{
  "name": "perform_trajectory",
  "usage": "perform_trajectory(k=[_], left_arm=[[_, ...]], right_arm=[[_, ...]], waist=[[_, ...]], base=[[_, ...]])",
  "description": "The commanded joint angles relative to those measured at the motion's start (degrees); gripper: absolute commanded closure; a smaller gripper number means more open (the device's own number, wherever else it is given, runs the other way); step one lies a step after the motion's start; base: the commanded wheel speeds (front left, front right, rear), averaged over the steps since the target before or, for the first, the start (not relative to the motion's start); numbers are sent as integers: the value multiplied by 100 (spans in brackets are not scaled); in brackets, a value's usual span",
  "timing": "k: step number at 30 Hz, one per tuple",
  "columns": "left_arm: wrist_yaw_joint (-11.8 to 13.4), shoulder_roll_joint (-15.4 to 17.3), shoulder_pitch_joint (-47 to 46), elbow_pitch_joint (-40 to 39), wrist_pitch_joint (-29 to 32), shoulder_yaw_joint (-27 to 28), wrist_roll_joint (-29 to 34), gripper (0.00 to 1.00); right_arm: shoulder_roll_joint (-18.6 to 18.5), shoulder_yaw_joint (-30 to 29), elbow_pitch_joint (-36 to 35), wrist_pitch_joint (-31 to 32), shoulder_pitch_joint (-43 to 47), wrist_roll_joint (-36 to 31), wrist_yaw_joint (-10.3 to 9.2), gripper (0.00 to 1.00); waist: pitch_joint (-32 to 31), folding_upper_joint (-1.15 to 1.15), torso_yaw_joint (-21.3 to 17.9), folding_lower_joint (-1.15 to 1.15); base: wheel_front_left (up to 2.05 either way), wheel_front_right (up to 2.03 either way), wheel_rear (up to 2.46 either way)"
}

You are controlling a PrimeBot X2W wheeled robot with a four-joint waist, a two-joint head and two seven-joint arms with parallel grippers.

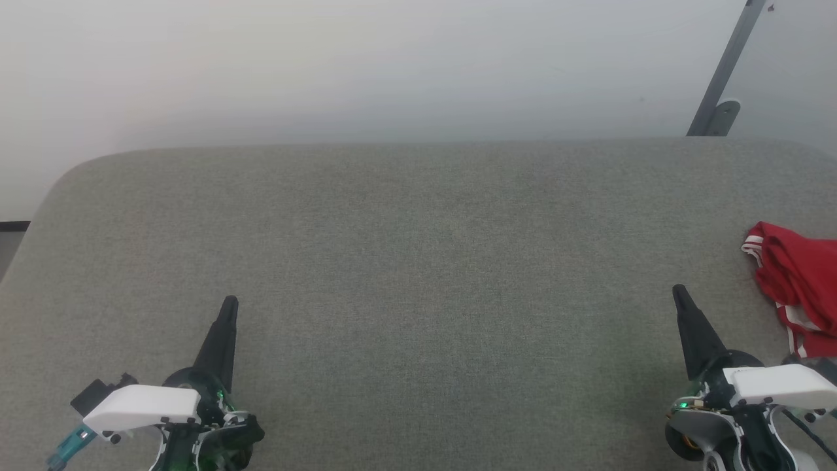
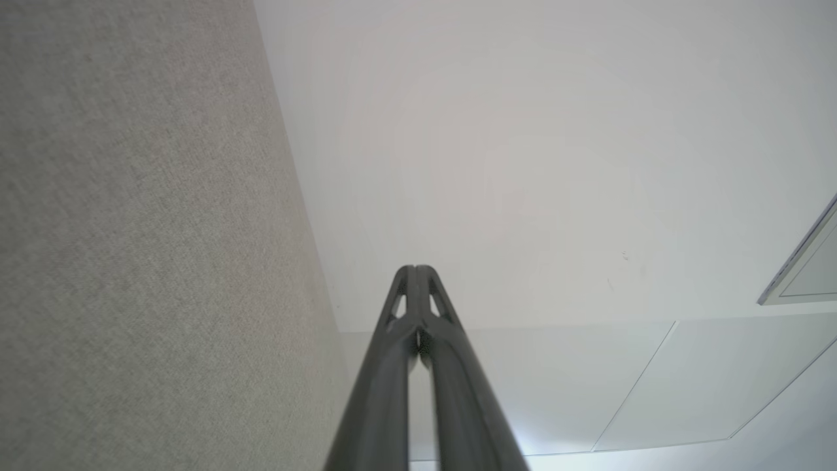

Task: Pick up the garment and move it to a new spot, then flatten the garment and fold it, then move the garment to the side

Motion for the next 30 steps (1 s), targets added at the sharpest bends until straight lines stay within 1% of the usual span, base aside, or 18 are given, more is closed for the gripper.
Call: perform_trajectory(k=[1,30], left_arm=[[-16,-7,-71,1,32,27,9,100],[-16,-15,-72,1,33,34,23,100]], right_arm=[[19,4,8,11,-33,25,2,100],[19,6,8,10,-33,26,2,100]], waist=[[0,0,0,0],[0,0,0,0]], base=[[0,0,0],[0,0,0]])
